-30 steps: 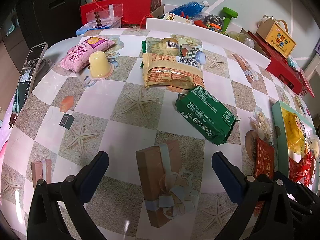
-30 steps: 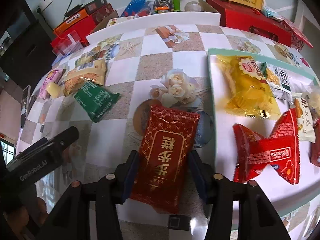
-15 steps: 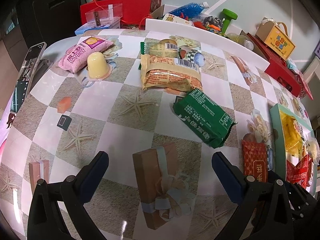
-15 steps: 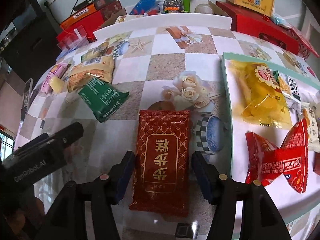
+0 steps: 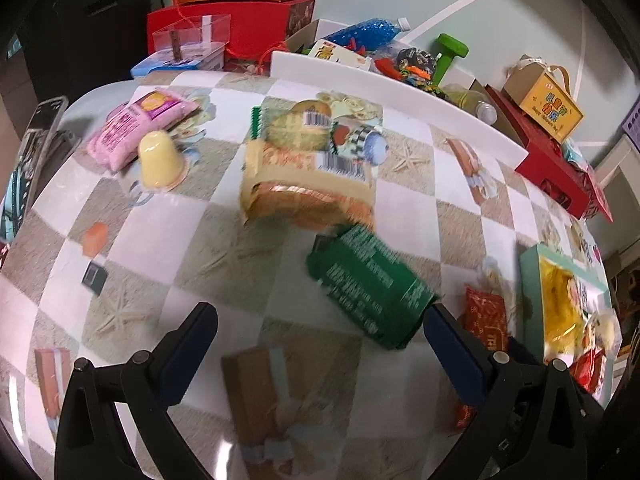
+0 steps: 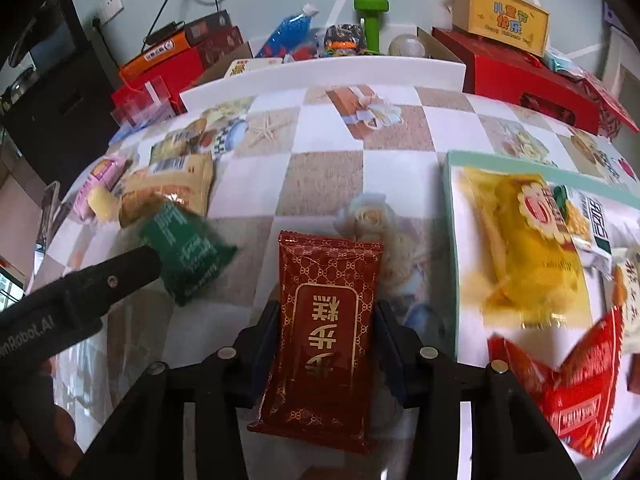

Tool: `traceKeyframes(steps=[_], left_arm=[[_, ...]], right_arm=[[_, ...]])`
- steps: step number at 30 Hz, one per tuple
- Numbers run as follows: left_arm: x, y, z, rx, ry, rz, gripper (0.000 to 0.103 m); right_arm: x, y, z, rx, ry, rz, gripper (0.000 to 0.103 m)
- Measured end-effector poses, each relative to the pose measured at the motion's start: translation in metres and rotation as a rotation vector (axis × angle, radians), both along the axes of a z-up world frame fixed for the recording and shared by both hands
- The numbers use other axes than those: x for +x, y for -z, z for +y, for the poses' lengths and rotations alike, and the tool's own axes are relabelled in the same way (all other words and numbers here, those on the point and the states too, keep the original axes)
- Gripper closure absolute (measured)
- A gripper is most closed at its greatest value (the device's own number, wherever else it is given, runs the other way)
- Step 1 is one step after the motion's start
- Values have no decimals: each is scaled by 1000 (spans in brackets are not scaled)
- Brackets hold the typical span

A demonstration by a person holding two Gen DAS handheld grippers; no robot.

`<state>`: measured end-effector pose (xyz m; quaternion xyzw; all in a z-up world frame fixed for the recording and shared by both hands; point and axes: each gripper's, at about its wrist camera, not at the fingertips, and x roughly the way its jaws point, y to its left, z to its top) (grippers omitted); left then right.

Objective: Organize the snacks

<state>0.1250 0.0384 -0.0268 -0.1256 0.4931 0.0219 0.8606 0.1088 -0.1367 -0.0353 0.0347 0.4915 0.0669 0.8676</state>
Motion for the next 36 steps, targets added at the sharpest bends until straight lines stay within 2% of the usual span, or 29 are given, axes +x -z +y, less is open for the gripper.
traceKeyframes(steps=[6,11,15,23,26,29,31,32,36], left_arm=[[23,2,-12,-1,8,-18,1],[37,18,-23,10,19,12,4],[36,20,-25,50,23,17,8],[22,19,-9,62,22,31,14],[19,17,-2,61,11,32,31],[18,17,6,66,0,33,37],[18,17,7,65,4,32,46],[17,17,7,67,10,31,57],[15,15,0,71,41,26,61]], right_arm=[[7,1,-2,-3,-13,-23,54],[9,1,-4,-5,-14,-26,54],[8,0,-6,-11,-9,-23,54],[7,1,-7,-15,-7,-19,54],[7,1,-8,-14,-8,-18,54],[6,1,-8,-16,-8,-18,54],[6,1,-8,-15,-8,-18,54],[6,1,-8,-14,-8,-17,54],[5,0,-7,-13,-10,-16,54]])
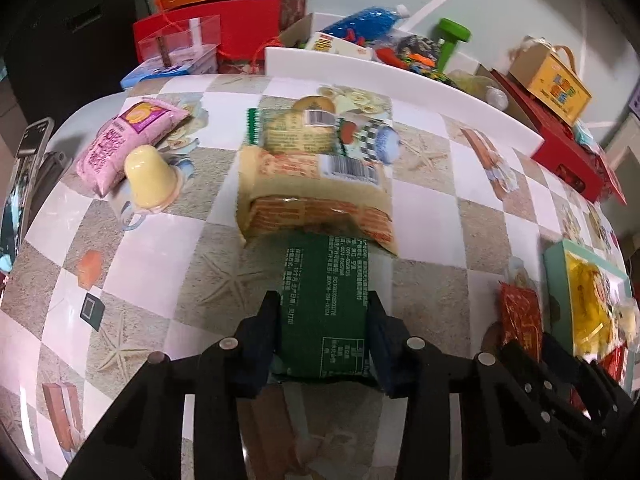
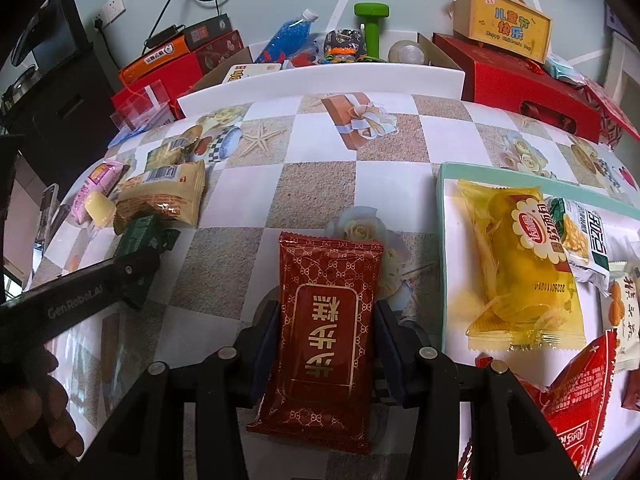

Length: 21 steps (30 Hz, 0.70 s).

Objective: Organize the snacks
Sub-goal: 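Carry the green pack with the left tool while the right tool carries the red pack into the tray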

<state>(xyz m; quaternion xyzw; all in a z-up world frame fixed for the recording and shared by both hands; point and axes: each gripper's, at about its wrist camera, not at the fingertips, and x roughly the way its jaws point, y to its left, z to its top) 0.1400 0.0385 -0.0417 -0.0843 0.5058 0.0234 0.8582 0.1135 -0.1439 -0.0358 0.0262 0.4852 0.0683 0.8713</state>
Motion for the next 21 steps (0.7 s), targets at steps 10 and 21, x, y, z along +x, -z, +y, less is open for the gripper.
traceKeyframes(steps=[10,21], left_arm=[[-19,-25,-20,-29,78,-61,62],[-31,-68,-42,-73,146,-190,62]], right_arm=[[-14,-36,-20,53,51,-90,54],[-32,-78,-47,68,115,-194,54]])
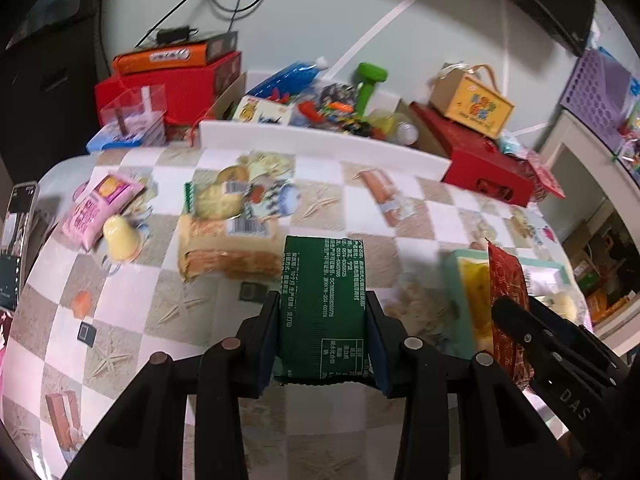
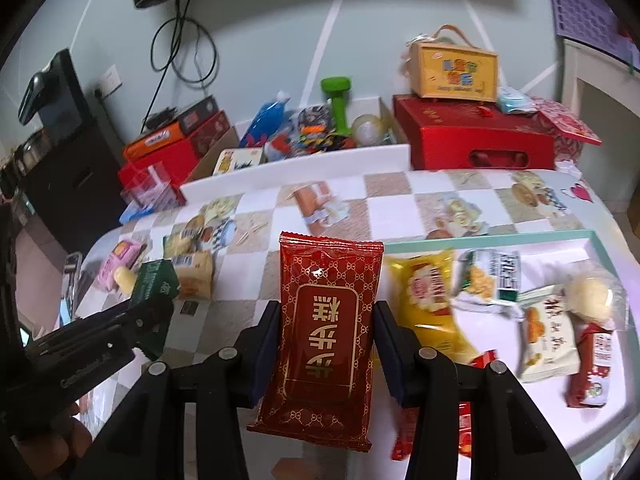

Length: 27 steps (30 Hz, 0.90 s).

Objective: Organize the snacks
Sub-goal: 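Carry the green pack with the left tool while the right tool carries the red pack into the tray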

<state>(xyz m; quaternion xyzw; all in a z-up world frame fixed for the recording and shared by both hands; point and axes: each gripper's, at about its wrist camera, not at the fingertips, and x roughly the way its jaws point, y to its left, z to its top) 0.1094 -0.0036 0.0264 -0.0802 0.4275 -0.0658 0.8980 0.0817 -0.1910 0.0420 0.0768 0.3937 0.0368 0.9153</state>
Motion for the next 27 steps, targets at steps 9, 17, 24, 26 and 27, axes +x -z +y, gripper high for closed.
traceKeyframes(steps=[9,17,24,26,27], left_arm=[[-5,-17,-29,-28,79,-48,62],[-9,-26,-63,-33,171,-74,62],[-11,-25,-111,-35,289,-73,62],[-10,-24,-126,-42,319,-65,62],[-9,-24,-132,-46,330,-66,62]], right_arm=[[-16,-19,-54,16,150,-45,54],[-36,-26,-115,14,331,-56,54],[-49,-22,-151,37,445,-34,54],[-51,-21,-155,42,459,-31,54],[-52,-21,-157,43,464,-30,54]])
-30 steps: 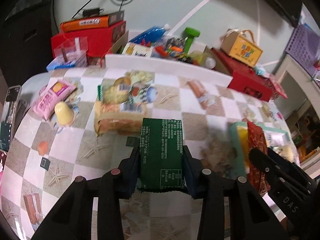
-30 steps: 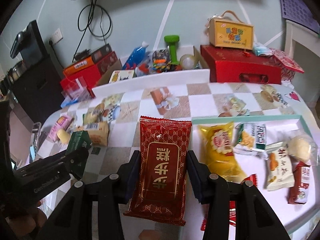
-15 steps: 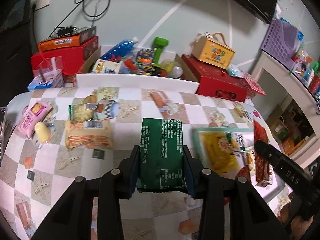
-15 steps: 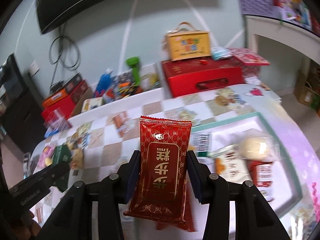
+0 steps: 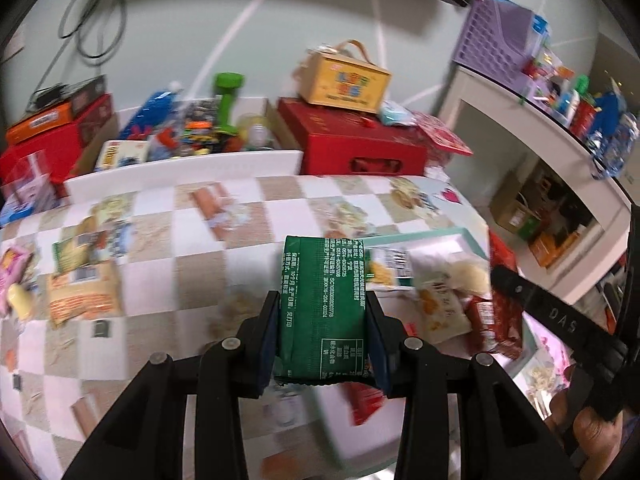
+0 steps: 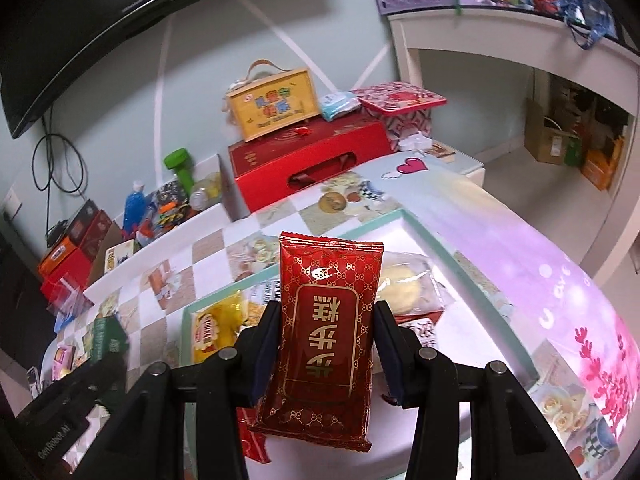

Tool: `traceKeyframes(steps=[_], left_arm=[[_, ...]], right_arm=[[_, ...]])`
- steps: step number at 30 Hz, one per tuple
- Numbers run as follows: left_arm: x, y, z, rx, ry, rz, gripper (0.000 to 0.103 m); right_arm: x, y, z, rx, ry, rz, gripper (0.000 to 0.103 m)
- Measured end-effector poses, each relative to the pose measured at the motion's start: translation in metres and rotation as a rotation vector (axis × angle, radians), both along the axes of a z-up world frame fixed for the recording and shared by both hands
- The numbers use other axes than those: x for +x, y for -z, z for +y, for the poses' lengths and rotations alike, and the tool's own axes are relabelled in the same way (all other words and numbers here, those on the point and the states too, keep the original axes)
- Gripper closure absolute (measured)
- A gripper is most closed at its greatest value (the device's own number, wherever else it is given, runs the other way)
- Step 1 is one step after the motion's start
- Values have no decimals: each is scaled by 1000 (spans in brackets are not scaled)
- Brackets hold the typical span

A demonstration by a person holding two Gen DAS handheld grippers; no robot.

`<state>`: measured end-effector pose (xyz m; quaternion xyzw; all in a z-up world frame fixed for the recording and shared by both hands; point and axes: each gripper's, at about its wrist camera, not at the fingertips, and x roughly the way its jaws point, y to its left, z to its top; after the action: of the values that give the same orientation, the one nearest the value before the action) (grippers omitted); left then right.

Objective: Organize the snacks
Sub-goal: 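Carry the green pack with the left tool while the right tool carries the red pack into the tray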

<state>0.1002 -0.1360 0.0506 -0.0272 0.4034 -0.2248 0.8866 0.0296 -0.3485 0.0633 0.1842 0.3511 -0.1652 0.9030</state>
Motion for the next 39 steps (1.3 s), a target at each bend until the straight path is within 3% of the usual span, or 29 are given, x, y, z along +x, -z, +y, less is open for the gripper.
traceKeyframes(steps=[6,15,32,37,39], left_arm=[[3,5,-43,7,83,14,62],[10,17,-70,32,121,47,62],[13,25,-87,60,150,77,62],[14,23,-78,56,117,81,59],[15,22,-71,51,92,81,53]], right_arm=[[-5,4,-8,5,21,13,54],[-6,14,-18,39,40,41,54],[0,28,-23,66,36,88,54],[4,32,-22,69,27,106,53],[7,35,-20,66,16,121,52]])
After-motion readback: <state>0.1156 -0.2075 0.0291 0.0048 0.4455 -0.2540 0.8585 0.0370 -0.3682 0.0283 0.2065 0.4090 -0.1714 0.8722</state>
